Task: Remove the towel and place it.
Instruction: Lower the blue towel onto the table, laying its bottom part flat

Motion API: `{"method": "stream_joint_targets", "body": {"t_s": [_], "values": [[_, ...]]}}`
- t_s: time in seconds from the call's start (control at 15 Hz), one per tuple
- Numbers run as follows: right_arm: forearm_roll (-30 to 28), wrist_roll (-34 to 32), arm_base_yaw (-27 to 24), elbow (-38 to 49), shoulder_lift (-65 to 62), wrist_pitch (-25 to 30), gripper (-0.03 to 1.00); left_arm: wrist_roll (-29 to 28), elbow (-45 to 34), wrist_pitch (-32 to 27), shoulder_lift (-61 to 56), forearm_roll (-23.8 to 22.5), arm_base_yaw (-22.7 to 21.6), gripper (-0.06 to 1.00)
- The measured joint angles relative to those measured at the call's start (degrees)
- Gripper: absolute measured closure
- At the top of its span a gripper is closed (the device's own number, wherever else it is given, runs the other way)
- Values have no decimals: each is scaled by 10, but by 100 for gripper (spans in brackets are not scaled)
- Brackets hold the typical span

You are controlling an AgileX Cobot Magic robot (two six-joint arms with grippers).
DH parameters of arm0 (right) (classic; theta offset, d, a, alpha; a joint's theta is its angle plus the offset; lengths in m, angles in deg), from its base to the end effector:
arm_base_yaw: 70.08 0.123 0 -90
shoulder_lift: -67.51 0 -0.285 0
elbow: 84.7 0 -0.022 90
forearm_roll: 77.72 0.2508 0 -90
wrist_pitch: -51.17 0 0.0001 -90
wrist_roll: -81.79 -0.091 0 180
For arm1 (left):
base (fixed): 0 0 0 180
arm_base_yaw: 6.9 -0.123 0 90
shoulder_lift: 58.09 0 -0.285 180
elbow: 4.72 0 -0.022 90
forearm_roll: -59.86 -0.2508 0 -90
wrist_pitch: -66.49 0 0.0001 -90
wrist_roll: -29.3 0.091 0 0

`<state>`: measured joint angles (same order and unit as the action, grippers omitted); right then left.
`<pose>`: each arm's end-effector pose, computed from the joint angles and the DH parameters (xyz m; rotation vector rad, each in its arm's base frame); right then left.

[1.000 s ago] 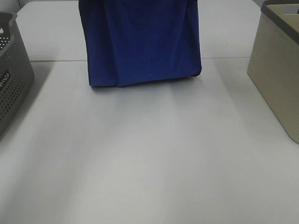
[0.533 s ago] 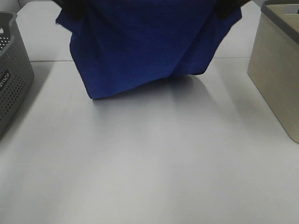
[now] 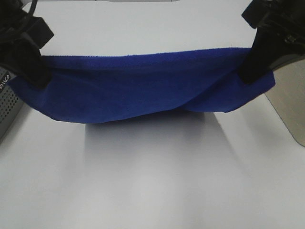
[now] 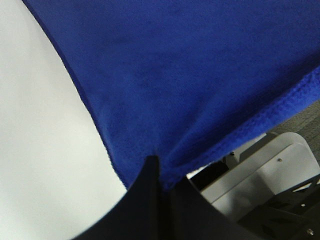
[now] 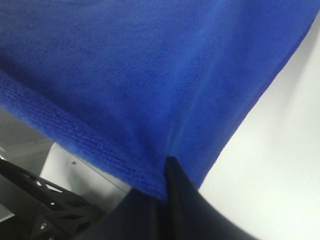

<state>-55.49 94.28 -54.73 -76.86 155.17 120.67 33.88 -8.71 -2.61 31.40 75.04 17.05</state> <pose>0.2462 0.1010 0.3240 -0.5598 2.7844 0.5570 0.2436 -0.1326 0.3308 0.6243 2.7850 -0.4441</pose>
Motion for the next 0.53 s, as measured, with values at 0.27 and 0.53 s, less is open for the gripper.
{"method": "stream_joint_targets", "body": {"t_s": [0.27,0.53], "values": [[23,-11,2,79,-40,-1,95,-23,-95,3,-65,40,0,94],[36,-14,4,156,-59,-1,95,-30,-196,8,-112,101,2,94]]}}
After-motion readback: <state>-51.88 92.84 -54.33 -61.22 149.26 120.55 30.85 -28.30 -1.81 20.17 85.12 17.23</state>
